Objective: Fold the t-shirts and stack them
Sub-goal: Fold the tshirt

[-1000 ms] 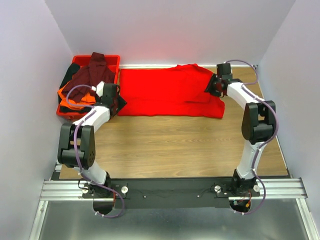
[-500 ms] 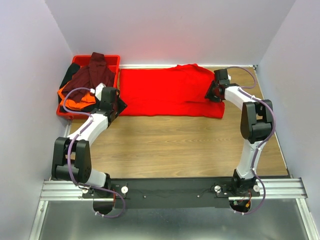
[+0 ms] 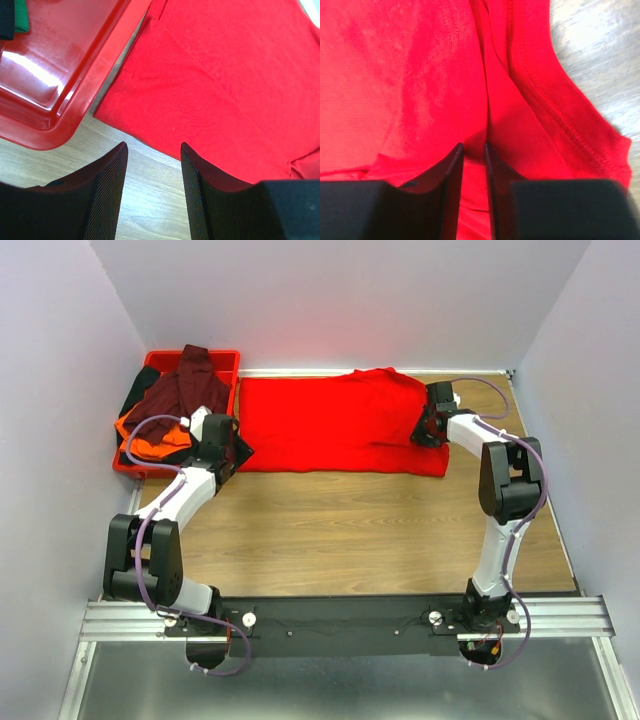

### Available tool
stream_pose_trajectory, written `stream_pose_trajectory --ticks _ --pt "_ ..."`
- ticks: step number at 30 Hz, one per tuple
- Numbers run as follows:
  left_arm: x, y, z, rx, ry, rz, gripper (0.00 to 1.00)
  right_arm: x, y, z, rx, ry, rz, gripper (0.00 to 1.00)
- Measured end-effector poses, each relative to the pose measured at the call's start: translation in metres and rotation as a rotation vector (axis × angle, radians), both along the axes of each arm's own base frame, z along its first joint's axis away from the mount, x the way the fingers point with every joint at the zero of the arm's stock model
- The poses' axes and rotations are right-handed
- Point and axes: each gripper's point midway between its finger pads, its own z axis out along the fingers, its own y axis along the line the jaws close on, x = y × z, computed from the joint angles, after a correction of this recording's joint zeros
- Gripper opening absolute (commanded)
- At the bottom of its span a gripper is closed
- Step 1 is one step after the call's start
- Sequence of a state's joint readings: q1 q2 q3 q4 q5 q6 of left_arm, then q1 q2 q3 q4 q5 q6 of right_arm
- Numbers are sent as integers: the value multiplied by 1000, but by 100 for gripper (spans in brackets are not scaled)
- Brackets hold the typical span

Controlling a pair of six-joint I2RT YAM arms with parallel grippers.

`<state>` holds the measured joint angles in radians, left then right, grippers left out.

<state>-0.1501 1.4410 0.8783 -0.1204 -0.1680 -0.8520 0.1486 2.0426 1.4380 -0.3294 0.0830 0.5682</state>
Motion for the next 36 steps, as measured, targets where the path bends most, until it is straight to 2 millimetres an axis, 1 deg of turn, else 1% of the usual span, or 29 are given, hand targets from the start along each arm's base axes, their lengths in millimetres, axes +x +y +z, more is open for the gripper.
stream_pose_trajectory --ticks 1,2,3,6,9,12,16,21,25,31,33,34,35,36 --pt "0 0 0 0 0 0 54 0 0 0 5 1 -6 18" --pt "0 0 0 0 0 0 54 0 0 -1 6 1 -8 11" --pt "0 0 0 1 0 -1 54 0 1 0 7 1 -7 8" --pt "0 0 0 3 0 -2 54 2 1 -1 8 1 -7 6" --pt "0 0 0 4 0 -3 54 12 5 2 17 -13 0 5" --pt "0 0 0 5 0 -4 54 29 13 13 38 -48 15 4" --pt "0 0 -1 8 2 -6 54 60 31 35 83 -125 53 4" --pt "0 0 -3 10 8 -7 54 86 52 46 126 -181 100 4" --pt "0 0 -8 13 21 -9 54 99 72 42 142 -194 142 4" --pt "0 0 -14 16 37 -10 54 106 104 27 144 -192 209 4" --pt "0 0 -16 16 40 -10 54 106 114 21 137 -188 235 13" --pt "0 0 -16 16 41 -10 54 107 116 19 132 -190 244 29" --pt "0 0 -16 17 42 -10 54 108 119 18 131 -190 249 38" --pt "0 0 -17 16 43 -10 54 107 121 17 123 -191 262 45"
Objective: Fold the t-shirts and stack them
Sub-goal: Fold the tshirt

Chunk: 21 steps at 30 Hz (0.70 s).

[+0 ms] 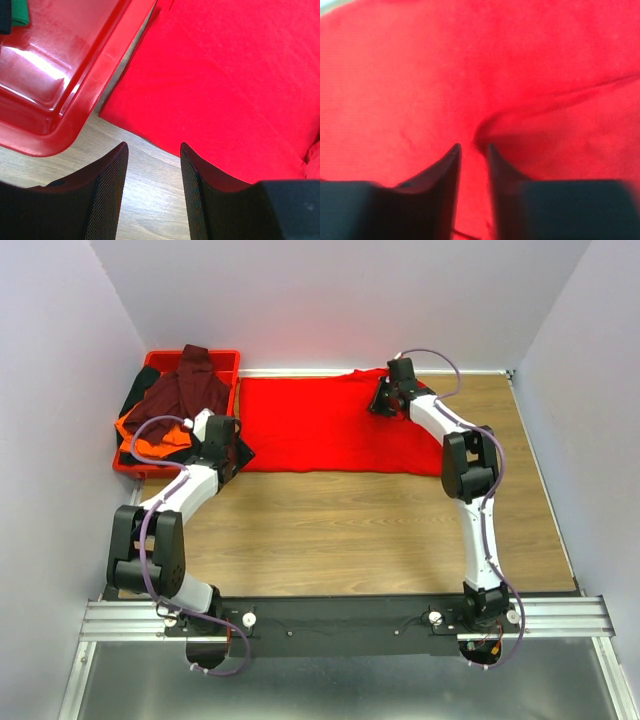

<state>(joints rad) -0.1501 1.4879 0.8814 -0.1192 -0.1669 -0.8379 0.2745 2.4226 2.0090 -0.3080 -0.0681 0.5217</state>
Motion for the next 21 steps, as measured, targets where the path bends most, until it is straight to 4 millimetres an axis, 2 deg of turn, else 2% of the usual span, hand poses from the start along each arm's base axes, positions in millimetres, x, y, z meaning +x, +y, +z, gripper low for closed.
stream_pose_trajectory --ticks 2,3,5,7,11,14,16,19,21 --pt "0 0 -2 0 5 0 55 -1 2 0 -10 -2 12 55" --pt "0 0 -4 1 10 1 55 -1 2 2 -15 -8 11 65" --pt "0 0 -7 0 16 4 56 -1 -2 5 -33 -18 11 73" --pt "0 1 -7 -1 19 13 57 -8 -8 11 -54 -16 -2 73" --pt "-1 6 -9 3 24 49 56 -33 -28 40 -90 -33 -47 71" --pt "-5 9 -15 4 38 79 56 -65 -51 71 -104 -50 -111 68" --pt "-6 10 -21 2 49 93 56 -85 -63 83 -103 -61 -151 67" --pt "-6 13 -32 10 77 114 55 -111 -81 82 -115 -44 -199 67" --pt "-7 16 -43 21 101 130 55 -133 -96 65 -128 1 -239 66"
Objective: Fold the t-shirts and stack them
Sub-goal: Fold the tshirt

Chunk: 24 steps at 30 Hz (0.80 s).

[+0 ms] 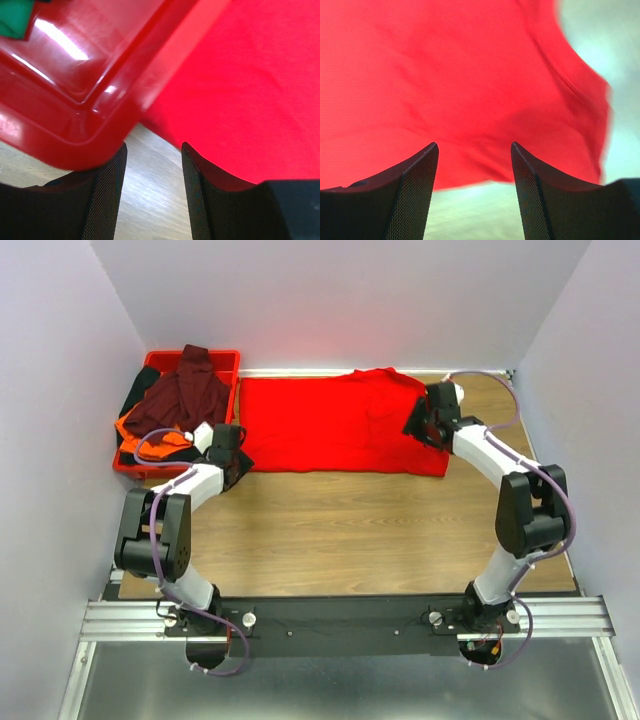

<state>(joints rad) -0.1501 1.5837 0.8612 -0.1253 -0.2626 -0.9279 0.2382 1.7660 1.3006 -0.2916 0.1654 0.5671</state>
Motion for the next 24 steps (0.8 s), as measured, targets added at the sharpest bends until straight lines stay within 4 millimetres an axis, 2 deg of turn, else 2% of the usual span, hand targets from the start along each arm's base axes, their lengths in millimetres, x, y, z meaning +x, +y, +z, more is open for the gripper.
stream_pose_trajectory --ticks 4,8,10,16,24 --pt "-2 3 -16 20 47 21 54 -35 -30 -42 -15 113 -74 66" --pt "0 2 -21 31 73 35 52 -59 -54 -63 -9 179 -143 67" --pt "1 1 -24 33 83 39 46 -65 -61 -63 -1 179 -166 68" --pt "2 -1 -26 38 97 54 46 -72 -62 -54 21 151 -186 70" --pt "2 -1 -26 38 95 58 48 -81 -82 -67 39 173 -248 73"
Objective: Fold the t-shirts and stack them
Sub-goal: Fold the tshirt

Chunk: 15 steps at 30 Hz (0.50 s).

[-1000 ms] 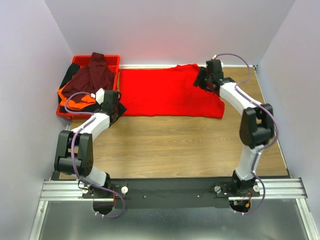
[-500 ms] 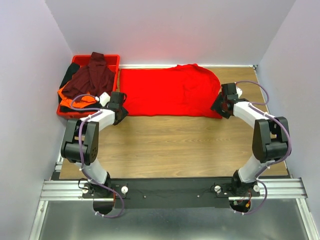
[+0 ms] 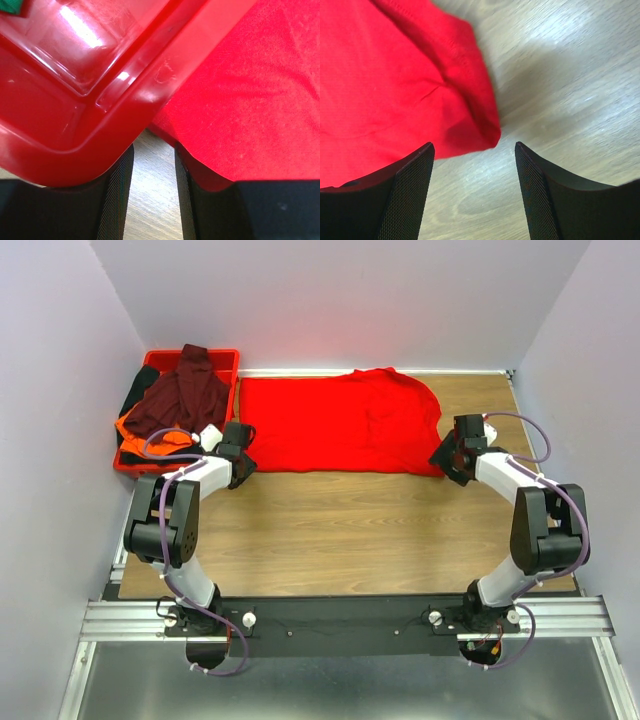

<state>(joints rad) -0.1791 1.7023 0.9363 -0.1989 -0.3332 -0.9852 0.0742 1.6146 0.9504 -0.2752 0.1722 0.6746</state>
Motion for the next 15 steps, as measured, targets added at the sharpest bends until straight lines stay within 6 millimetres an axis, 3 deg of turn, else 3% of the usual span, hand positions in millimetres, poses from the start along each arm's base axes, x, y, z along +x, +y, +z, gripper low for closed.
stream_pose_trajectory --ticks 6,15 --pt "2 -1 2 -2 -14 -4 53 6 -7 -2 22 -14 -27 71" --pt "5 -4 4 -5 -30 -12 58 10 1 -12 68 -16 -21 67"
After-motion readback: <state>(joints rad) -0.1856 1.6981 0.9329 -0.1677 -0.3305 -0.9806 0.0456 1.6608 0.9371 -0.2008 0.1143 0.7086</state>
